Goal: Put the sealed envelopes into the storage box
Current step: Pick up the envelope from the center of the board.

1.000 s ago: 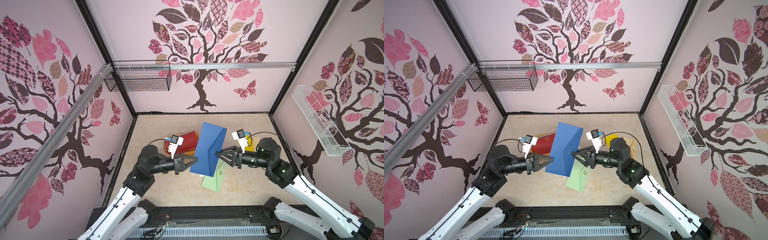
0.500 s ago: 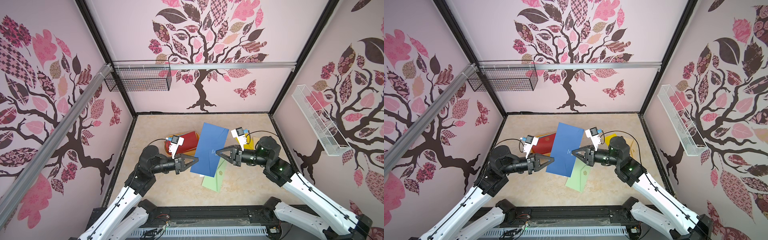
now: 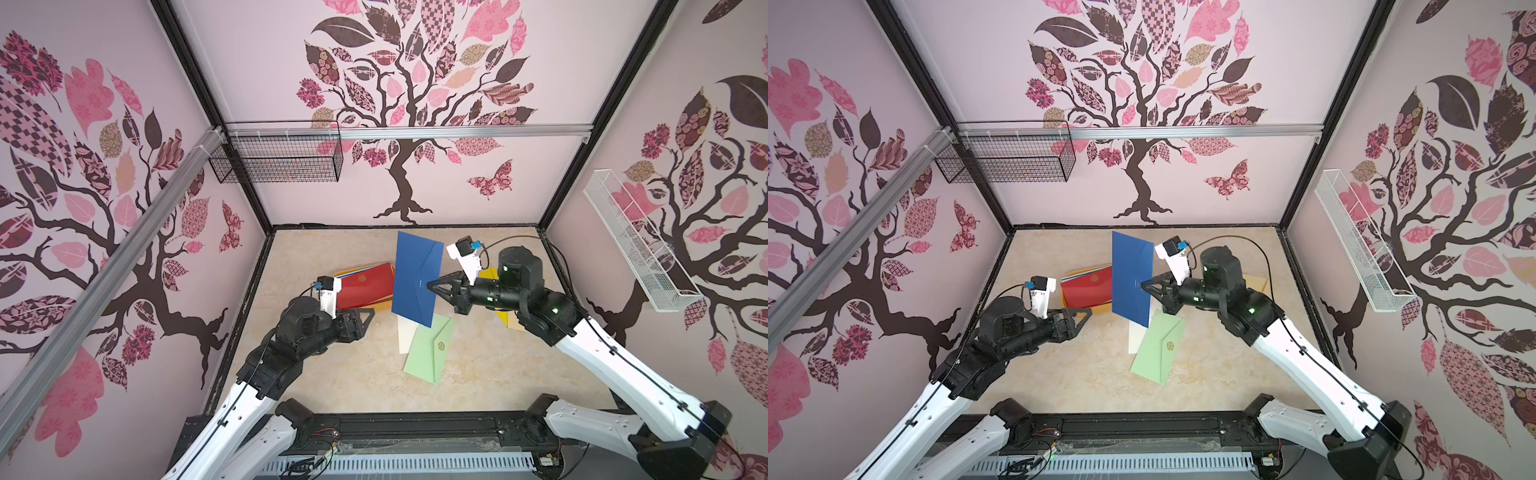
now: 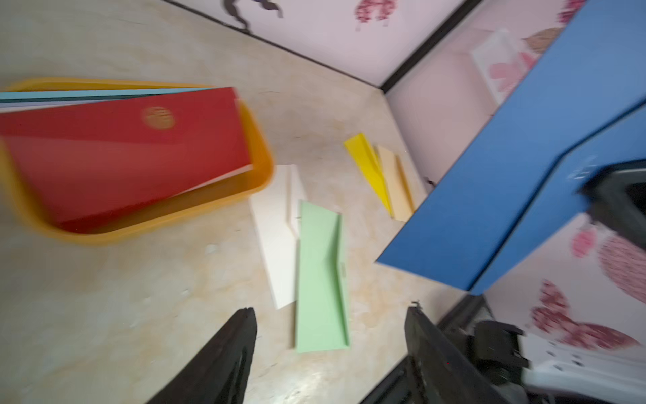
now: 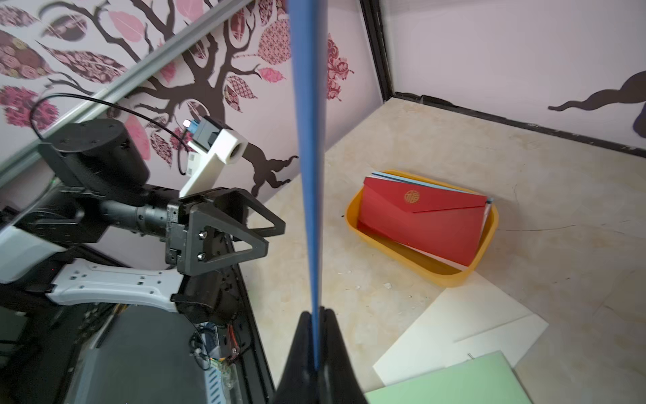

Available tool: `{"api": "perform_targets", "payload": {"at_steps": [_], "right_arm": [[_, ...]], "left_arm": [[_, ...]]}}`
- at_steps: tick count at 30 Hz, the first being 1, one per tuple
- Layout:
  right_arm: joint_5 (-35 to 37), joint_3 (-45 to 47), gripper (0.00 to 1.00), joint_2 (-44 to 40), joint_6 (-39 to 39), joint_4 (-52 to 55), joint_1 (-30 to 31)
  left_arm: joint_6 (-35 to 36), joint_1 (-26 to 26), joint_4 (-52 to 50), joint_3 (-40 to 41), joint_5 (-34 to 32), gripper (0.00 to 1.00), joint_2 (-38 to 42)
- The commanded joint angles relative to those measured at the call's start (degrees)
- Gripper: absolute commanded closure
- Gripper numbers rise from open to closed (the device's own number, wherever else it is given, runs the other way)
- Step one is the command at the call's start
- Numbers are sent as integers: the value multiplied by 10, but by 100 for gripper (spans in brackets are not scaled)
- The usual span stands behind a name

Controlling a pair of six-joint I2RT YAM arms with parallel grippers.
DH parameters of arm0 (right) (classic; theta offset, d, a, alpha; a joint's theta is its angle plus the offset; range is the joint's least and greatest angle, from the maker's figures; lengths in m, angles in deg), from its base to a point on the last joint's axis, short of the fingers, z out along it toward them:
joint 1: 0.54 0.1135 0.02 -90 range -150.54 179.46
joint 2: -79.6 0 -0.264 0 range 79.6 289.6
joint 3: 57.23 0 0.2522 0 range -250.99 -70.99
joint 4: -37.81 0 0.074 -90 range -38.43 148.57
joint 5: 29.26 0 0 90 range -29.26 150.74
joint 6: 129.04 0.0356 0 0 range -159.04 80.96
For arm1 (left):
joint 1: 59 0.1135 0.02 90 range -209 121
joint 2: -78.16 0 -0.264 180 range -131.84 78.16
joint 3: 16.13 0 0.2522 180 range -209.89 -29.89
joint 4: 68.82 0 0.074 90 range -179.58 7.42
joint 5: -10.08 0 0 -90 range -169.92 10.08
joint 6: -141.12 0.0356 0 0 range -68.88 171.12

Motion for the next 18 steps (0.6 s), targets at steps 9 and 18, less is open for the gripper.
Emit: {"api": "perform_targets", "payload": {"at_steps": [9, 18], "right_arm": [[97, -329, 100, 320, -275, 276, 1], [156, -615, 100, 538, -432, 381, 13]], "left_arm": [[1, 10, -112, -4, -190, 27, 10], [3, 10, -96, 13, -182, 28, 31]]}}
